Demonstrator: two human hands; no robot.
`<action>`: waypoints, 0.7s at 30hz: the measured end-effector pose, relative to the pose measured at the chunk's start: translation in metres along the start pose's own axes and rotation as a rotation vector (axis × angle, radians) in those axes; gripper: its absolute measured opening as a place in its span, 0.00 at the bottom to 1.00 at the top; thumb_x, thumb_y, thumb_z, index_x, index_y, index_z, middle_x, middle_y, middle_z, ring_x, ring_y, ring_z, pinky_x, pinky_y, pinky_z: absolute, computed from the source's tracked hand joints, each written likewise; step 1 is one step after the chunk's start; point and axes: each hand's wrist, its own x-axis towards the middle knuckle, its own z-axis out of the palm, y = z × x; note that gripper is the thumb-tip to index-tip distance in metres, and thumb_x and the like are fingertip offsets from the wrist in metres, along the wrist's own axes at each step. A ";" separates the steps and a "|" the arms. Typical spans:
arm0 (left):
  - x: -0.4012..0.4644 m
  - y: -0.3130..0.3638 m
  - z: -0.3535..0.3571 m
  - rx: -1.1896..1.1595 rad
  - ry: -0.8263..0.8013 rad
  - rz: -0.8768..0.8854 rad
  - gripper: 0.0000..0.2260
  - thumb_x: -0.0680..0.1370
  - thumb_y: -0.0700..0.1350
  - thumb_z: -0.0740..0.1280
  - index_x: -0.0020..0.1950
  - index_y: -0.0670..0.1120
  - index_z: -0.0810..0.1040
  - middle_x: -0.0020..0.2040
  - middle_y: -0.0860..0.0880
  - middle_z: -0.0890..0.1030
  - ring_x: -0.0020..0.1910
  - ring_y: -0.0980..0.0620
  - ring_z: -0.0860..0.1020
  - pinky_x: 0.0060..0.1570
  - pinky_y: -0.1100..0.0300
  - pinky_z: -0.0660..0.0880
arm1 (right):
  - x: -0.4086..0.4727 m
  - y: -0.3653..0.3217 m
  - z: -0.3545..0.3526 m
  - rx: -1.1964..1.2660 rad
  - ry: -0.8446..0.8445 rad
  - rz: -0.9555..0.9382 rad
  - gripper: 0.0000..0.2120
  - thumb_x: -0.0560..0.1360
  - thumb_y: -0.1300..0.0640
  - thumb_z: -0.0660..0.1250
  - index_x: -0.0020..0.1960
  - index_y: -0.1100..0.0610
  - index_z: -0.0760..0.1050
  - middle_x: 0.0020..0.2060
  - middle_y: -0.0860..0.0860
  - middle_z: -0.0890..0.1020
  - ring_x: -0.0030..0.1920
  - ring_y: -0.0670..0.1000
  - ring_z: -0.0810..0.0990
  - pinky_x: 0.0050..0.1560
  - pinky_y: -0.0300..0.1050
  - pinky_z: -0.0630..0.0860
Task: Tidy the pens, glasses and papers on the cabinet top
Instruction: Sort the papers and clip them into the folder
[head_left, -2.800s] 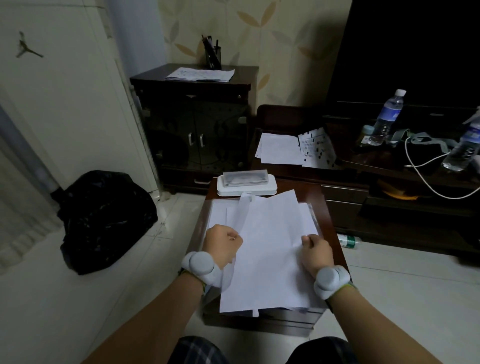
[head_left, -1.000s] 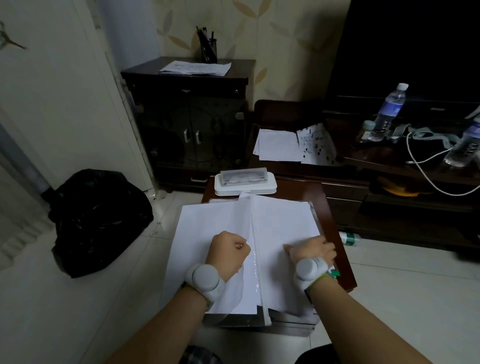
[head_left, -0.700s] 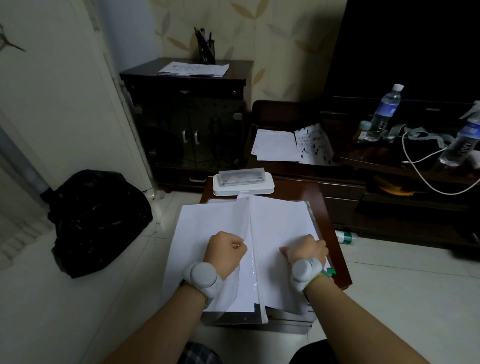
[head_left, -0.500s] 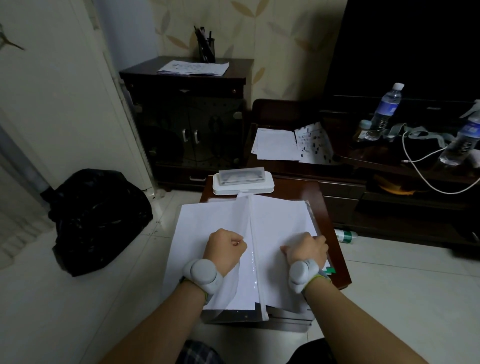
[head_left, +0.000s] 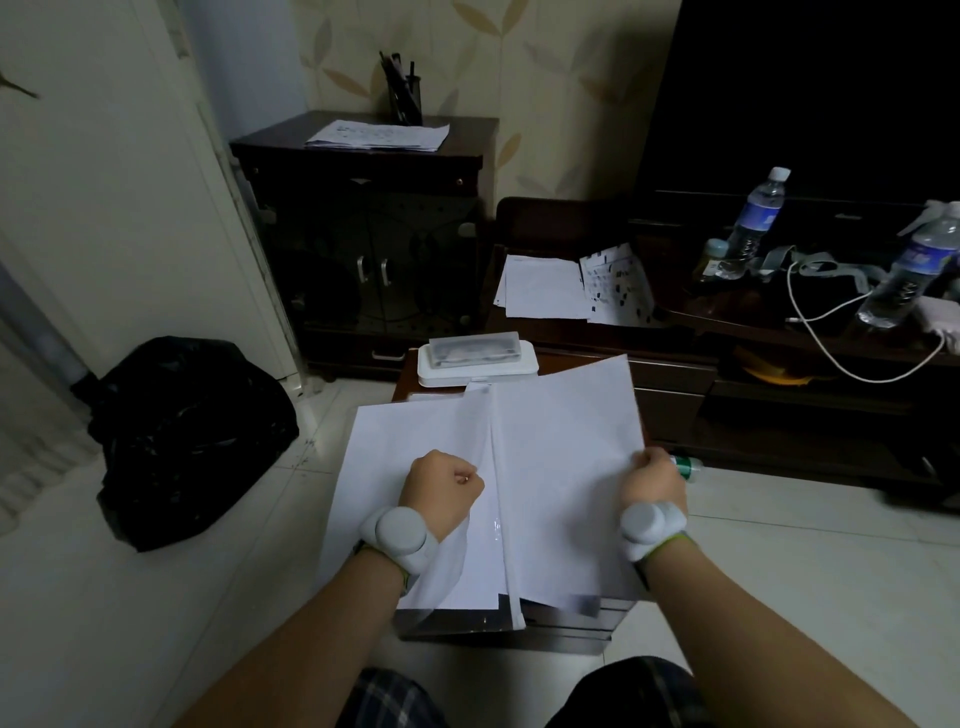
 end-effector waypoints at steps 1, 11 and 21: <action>0.000 0.001 0.001 0.008 -0.005 -0.011 0.13 0.69 0.38 0.62 0.27 0.44 0.61 0.29 0.45 0.60 0.30 0.52 0.62 0.32 0.61 0.64 | 0.005 0.003 -0.011 0.023 0.000 0.018 0.15 0.77 0.64 0.56 0.60 0.59 0.75 0.58 0.63 0.77 0.59 0.63 0.75 0.57 0.50 0.71; 0.002 0.002 0.005 0.051 -0.010 -0.083 0.12 0.71 0.37 0.64 0.28 0.41 0.68 0.29 0.46 0.65 0.30 0.51 0.66 0.32 0.60 0.68 | 0.017 0.023 -0.048 -0.010 -0.060 0.045 0.14 0.77 0.64 0.60 0.60 0.62 0.76 0.60 0.63 0.77 0.62 0.63 0.74 0.62 0.48 0.69; -0.003 0.011 0.000 0.031 -0.013 -0.069 0.13 0.70 0.35 0.63 0.27 0.42 0.65 0.28 0.44 0.63 0.29 0.51 0.64 0.31 0.61 0.66 | 0.000 0.008 -0.016 -0.075 -0.155 -0.012 0.12 0.78 0.62 0.60 0.58 0.62 0.78 0.58 0.62 0.79 0.60 0.62 0.76 0.57 0.46 0.72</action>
